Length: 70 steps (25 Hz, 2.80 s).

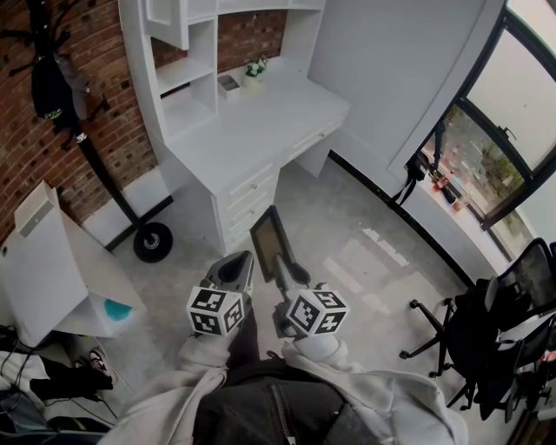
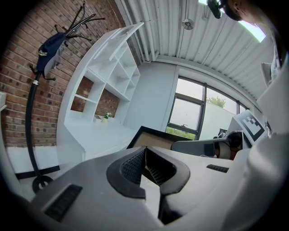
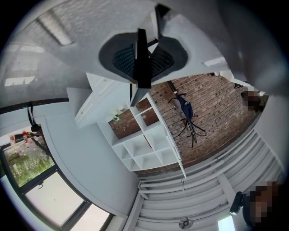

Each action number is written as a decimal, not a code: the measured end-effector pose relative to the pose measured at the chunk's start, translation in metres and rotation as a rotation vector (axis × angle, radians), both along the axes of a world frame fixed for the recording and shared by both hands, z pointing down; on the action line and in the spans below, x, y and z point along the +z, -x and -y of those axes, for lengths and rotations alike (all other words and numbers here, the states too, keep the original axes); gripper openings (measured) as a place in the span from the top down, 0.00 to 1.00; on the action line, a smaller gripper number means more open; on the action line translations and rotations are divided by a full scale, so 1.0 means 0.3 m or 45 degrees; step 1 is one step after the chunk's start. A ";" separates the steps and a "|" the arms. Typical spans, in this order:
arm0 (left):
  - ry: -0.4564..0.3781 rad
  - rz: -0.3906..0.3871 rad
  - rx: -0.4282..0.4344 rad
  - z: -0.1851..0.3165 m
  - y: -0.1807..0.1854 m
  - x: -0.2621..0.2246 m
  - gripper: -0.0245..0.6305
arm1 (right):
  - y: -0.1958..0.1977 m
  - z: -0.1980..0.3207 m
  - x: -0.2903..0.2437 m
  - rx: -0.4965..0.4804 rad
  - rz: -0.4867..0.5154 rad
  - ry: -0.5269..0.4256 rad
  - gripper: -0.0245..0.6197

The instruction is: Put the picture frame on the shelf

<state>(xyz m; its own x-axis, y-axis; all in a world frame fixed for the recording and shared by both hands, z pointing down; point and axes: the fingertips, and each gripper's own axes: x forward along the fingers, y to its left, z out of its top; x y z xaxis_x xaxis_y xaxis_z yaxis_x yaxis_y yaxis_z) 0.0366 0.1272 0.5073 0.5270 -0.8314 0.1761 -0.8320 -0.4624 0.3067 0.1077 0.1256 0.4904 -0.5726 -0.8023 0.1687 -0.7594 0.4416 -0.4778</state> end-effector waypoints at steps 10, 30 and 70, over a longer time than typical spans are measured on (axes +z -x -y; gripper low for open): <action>-0.004 0.017 -0.037 0.229 0.067 0.002 0.95 | 0.079 0.229 0.003 -0.047 0.015 0.001 0.90; 0.044 0.045 -0.108 0.602 0.215 0.020 0.95 | 0.212 0.625 0.018 -0.102 0.040 0.039 0.90; 0.084 0.033 -0.149 1.359 0.363 0.063 0.95 | 0.337 1.371 0.042 -0.143 0.037 0.074 0.89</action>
<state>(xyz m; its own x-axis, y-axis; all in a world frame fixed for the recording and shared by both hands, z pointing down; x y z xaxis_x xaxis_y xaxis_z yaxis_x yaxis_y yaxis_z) -0.0723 -0.2805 0.5262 0.4219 -0.8730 0.2449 -0.8869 -0.3413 0.3113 0.0068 -0.2858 0.5029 -0.6639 -0.7220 0.1951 -0.6920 0.4941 -0.5262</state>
